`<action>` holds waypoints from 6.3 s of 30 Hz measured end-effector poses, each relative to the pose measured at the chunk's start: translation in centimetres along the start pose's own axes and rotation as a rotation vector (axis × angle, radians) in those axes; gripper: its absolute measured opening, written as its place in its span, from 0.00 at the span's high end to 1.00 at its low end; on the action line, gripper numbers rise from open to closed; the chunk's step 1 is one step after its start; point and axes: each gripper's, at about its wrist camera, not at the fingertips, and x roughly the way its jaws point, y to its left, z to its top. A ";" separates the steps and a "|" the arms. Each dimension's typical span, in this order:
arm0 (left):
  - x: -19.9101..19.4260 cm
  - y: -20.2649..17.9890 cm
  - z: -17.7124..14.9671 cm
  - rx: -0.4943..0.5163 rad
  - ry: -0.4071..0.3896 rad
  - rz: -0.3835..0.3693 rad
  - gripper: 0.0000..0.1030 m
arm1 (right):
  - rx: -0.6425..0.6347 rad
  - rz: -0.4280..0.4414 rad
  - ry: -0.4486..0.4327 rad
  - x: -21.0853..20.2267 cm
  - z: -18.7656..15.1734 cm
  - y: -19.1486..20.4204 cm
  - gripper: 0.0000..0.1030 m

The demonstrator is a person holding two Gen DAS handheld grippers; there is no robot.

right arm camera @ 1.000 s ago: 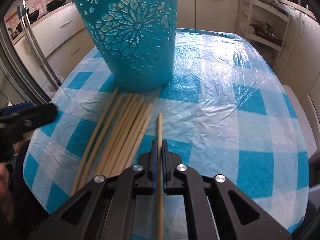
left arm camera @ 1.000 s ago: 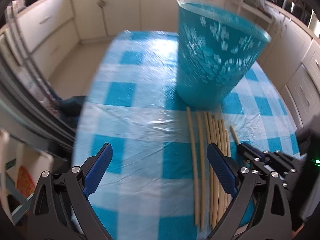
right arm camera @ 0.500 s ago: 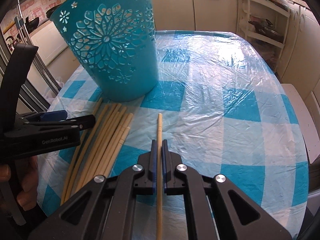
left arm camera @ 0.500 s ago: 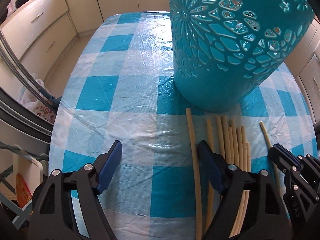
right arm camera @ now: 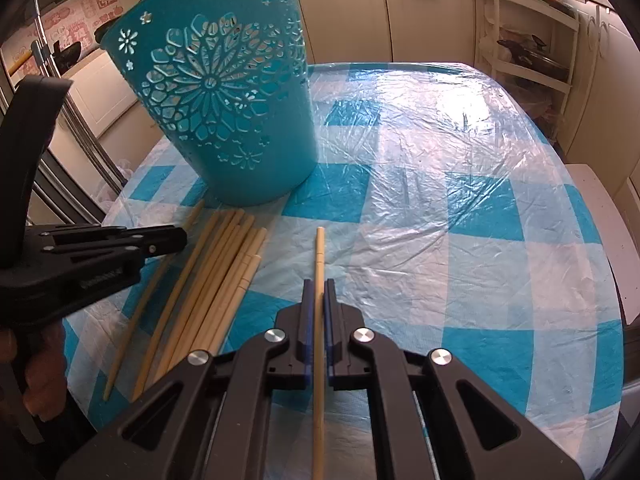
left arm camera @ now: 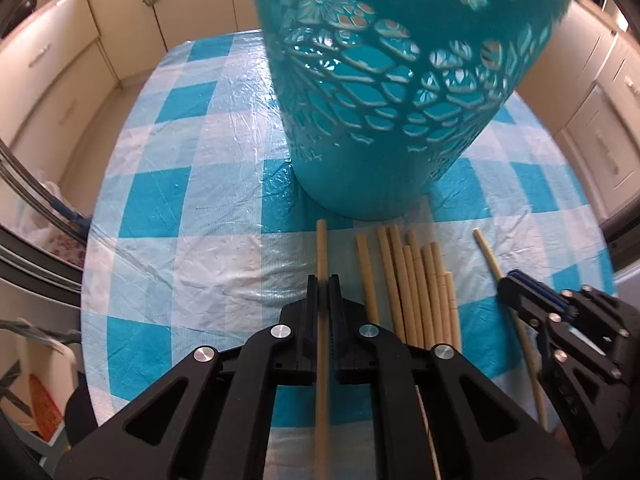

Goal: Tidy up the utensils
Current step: 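Lift the chopstick with the left tool over the teal basket and release it inside, then carry the held chopstick with the right tool over the basket and release it, then move the left tool to the chopstick bundle and grasp one chopstick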

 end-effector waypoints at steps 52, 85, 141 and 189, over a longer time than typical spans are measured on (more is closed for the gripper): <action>-15.2 2.8 9.4 -0.152 -0.678 0.078 0.45 | 0.062 0.124 -0.031 0.0 -0.5 -1.6 0.90; -8.7 10.5 -4.8 -0.305 -0.334 0.058 0.30 | 0.133 0.292 -0.204 -9.2 2.1 -0.9 0.95; -12.0 8.1 -7.3 -0.296 -0.377 0.011 0.23 | 0.127 0.046 -0.193 -5.9 -0.4 3.2 0.78; 1.0 0.5 -1.3 -0.010 -0.114 0.121 0.21 | 0.063 0.037 -0.061 -1.3 -1.6 -0.3 0.91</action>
